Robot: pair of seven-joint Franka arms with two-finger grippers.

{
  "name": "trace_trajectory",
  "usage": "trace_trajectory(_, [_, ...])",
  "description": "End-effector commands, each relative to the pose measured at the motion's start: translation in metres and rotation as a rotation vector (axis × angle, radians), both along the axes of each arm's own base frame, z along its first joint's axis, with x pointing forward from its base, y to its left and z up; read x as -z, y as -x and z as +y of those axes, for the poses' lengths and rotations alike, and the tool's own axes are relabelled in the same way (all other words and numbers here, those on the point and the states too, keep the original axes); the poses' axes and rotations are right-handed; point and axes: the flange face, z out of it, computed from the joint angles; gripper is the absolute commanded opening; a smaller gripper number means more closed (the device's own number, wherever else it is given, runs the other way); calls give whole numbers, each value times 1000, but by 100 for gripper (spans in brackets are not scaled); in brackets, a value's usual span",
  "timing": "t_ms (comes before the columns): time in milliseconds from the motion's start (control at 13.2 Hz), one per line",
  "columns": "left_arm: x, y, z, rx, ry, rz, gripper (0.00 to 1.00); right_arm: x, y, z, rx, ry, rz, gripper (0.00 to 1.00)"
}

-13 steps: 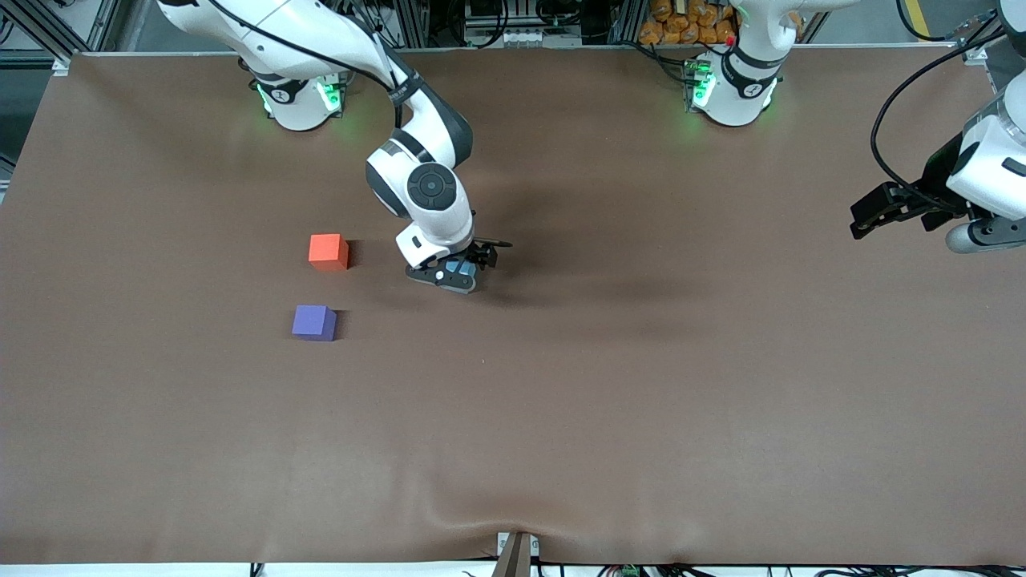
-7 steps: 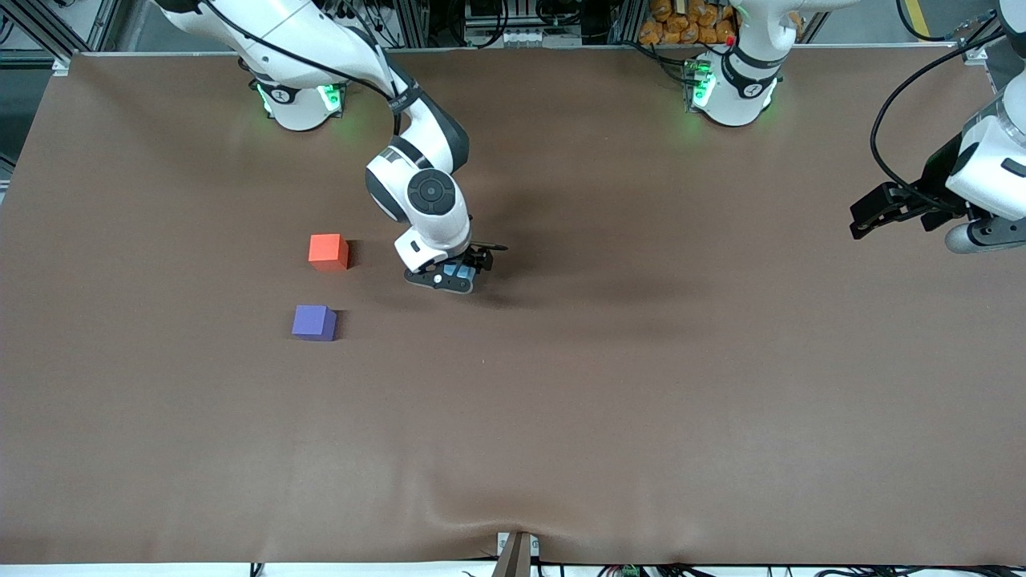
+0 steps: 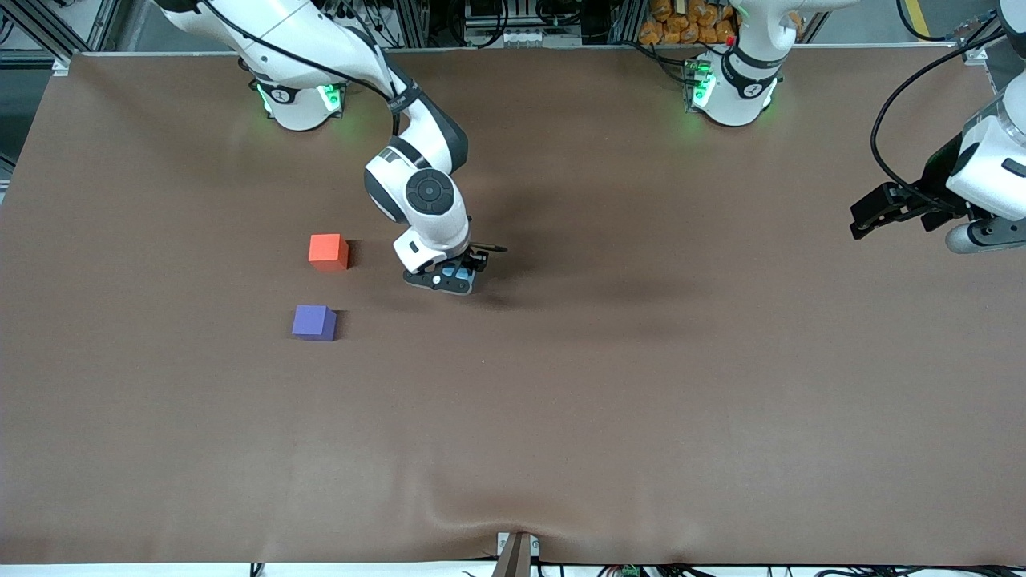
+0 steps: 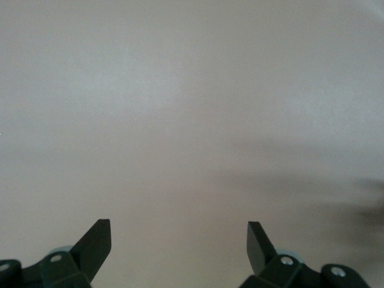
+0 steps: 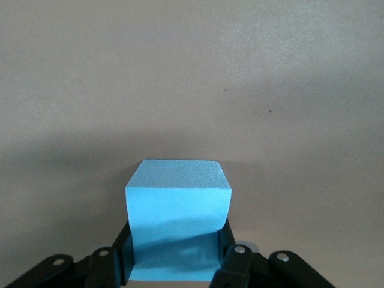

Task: Place blue block between orange and purple blocks
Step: 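Carry the blue block with the right gripper between orange and purple blocks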

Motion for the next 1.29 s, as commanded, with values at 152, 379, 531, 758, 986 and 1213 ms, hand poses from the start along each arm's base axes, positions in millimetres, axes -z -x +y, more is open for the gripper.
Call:
trace_trajectory(152, [-3, 5, 2, 15, 13, -11, 100, -51, -24, -26, 3, 65, 22, 2])
trace_trajectory(379, [-4, 5, 2, 15, 13, -12, 100, -86, -43, -73, -66, 78, 98, 2])
trace_trajectory(531, [-4, 5, 2, 14, 13, -12, 100, -103, -60, -119, -126, 74, 130, 2])
trace_trajectory(758, [-5, 5, 4, 11, 13, -14, 100, -116, -85, -195, -191, 28, 174, 4])
trace_trajectory(986, [-6, 5, 7, 6, 13, -17, 100, -112, -95, -246, -227, 27, 184, 4])
trace_trajectory(1213, [-11, 6, 7, 6, 15, -24, 100, -100, -87, -258, -226, 28, 180, 4])
